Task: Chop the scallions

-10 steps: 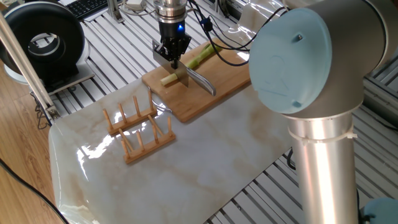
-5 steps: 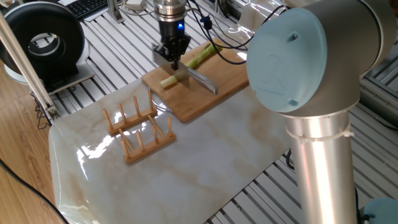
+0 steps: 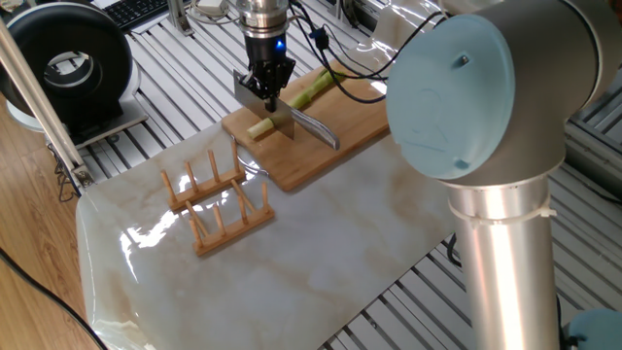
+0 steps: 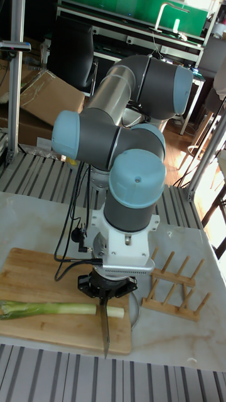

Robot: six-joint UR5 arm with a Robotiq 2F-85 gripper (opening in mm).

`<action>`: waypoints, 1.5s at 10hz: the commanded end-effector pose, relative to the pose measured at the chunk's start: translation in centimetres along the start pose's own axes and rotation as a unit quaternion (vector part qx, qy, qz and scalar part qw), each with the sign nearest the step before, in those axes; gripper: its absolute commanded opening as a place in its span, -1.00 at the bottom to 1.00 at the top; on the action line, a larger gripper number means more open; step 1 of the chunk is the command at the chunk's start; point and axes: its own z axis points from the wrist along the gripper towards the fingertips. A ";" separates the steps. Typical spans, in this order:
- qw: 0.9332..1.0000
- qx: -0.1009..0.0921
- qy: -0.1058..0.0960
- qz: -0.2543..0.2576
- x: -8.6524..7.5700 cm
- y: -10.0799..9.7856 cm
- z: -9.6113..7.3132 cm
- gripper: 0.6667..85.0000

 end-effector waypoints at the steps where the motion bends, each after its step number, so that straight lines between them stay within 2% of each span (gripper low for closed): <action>1: 1.000 0.015 0.008 -0.007 0.9 -0.9 -2.6 -0.99; 2: 0.999 0.045 0.006 0.000 0.8 -1.3 -3.4 -0.99; 3: 0.999 0.037 0.006 0.004 0.7 -0.3 -3.9 -0.99; 6: 0.999 0.035 0.004 0.008 1.1 1.5 -5.9 -0.99; 7: 0.999 0.029 -0.005 0.013 0.9 2.3 -6.5 -0.99; 8: 0.999 0.008 -0.020 0.027 0.6 3.7 -7.0 -0.99; 9: 0.999 0.015 -0.026 0.034 0.7 4.0 -7.7 -0.99; 11: 0.998 0.036 -0.025 0.047 1.8 5.1 -9.3 -0.99; 12: 0.998 0.043 -0.030 0.045 2.1 5.4 -9.5 -0.99; 15: 0.995 0.073 -0.059 0.037 0.8 4.3 -9.8 -0.99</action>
